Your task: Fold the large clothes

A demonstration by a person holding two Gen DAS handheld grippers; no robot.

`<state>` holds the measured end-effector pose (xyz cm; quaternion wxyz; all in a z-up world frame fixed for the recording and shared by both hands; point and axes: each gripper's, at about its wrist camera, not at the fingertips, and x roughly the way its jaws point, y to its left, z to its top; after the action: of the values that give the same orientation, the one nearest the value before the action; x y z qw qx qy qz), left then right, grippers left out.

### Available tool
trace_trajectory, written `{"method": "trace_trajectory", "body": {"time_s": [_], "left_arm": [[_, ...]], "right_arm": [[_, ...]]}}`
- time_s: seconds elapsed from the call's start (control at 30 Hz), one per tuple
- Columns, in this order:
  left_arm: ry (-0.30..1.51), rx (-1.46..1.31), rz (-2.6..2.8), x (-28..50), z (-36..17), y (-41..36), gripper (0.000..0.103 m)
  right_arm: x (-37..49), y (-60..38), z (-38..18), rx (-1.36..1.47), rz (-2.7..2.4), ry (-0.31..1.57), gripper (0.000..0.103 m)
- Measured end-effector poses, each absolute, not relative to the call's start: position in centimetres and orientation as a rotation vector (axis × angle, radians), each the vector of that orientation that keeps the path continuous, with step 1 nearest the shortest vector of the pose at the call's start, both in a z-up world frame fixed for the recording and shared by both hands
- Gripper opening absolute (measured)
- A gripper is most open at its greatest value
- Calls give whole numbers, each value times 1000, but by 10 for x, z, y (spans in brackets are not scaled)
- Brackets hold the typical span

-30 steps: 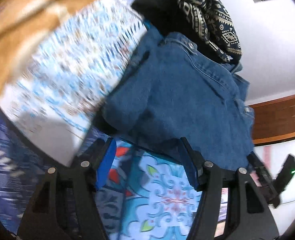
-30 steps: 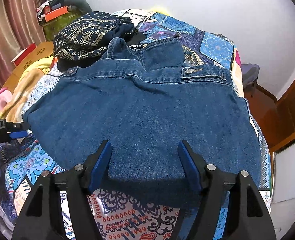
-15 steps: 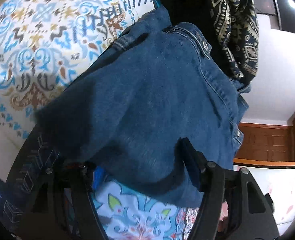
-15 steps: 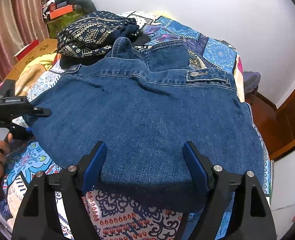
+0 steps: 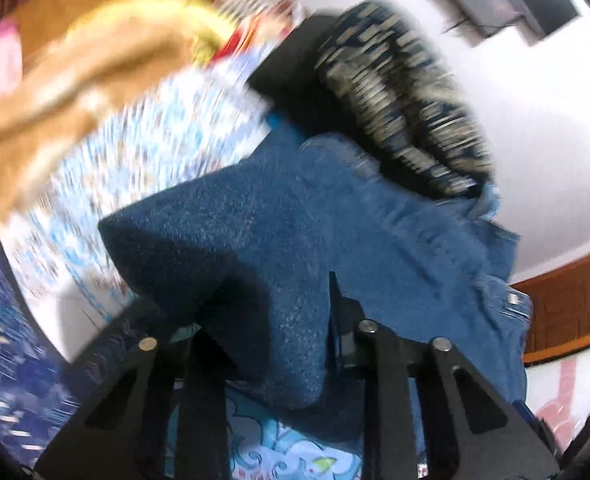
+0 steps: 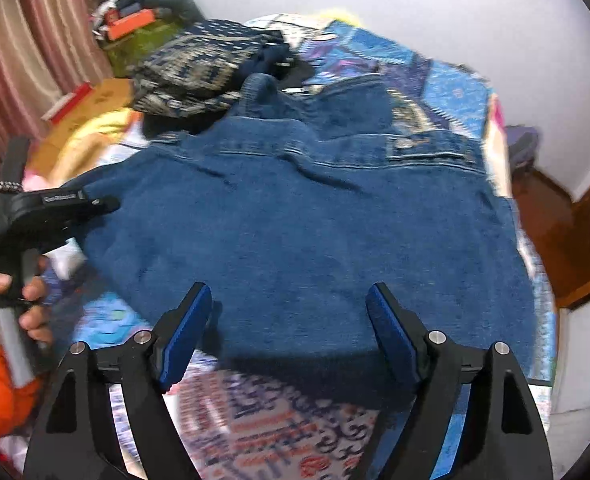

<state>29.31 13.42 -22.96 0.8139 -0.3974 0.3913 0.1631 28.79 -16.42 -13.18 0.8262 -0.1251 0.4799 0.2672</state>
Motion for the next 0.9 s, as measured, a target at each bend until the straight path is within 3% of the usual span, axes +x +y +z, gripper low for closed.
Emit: {"method": "trace_trajectory", "body": {"time_s": [0.23,0.5,0.7,0.9], "left_arm": [[616,-660,290,236,-144,128,21],[451,-450,289,186,-76,113,20],[437,-303,316,193,-63,90,19],[476,-254,261,214,-71,56,19]], "right_arm": [[294,-135,-115,-161,664,1063,77],[272,-59,-159,-191,859,1198,77],[268,-35,-185,-51,996,1351,77],[272,-98,-152,-68,835,1169,77]]}}
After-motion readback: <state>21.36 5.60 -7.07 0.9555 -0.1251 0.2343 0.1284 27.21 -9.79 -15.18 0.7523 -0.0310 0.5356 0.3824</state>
